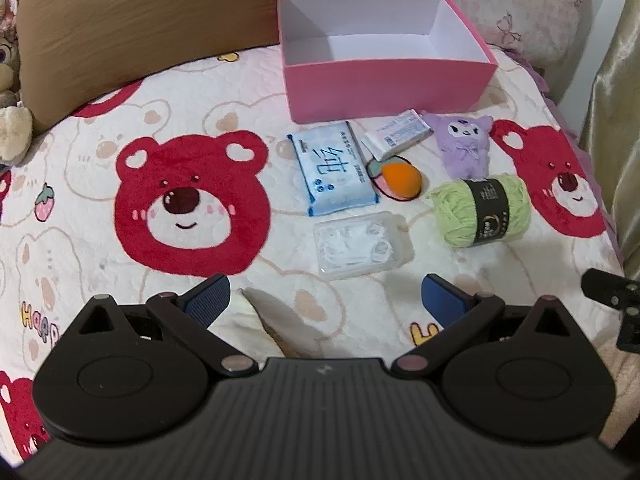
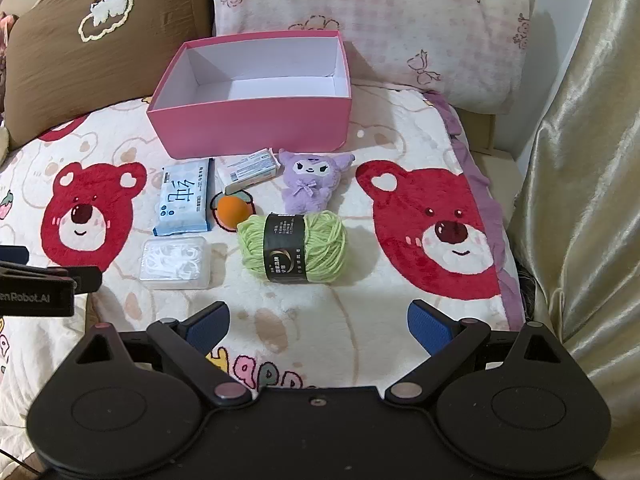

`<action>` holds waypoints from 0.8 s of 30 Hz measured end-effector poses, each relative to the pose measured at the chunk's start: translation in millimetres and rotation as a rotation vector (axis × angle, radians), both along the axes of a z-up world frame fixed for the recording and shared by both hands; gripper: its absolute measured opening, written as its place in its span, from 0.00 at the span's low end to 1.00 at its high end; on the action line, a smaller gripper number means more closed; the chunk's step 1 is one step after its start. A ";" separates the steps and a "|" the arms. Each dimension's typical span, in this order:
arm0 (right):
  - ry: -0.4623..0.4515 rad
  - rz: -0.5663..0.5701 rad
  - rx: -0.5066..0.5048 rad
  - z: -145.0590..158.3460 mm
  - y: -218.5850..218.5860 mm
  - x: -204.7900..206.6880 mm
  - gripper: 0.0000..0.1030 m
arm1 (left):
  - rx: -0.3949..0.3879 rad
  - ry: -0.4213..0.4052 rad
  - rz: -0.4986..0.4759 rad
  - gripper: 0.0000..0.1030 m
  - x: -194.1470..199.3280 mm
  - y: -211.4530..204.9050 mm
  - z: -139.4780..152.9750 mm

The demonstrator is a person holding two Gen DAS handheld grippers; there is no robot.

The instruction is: Organize objects

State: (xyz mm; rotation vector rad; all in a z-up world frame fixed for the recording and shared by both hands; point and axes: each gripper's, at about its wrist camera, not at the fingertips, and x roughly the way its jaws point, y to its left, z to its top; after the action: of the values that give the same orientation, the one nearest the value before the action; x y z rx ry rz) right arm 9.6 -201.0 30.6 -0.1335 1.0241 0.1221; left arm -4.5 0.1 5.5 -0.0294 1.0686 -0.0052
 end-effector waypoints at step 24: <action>-0.003 -0.005 0.006 2.3 -1.6 -1.4 0.95 | -0.039 -0.025 0.007 1.00 0.0 6.3 2.7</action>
State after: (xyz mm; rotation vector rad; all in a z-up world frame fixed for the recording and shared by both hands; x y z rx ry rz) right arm 8.1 -202.5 32.9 -0.1254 1.0212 0.1200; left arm -4.5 6.4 8.2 -0.0683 1.0435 -0.0205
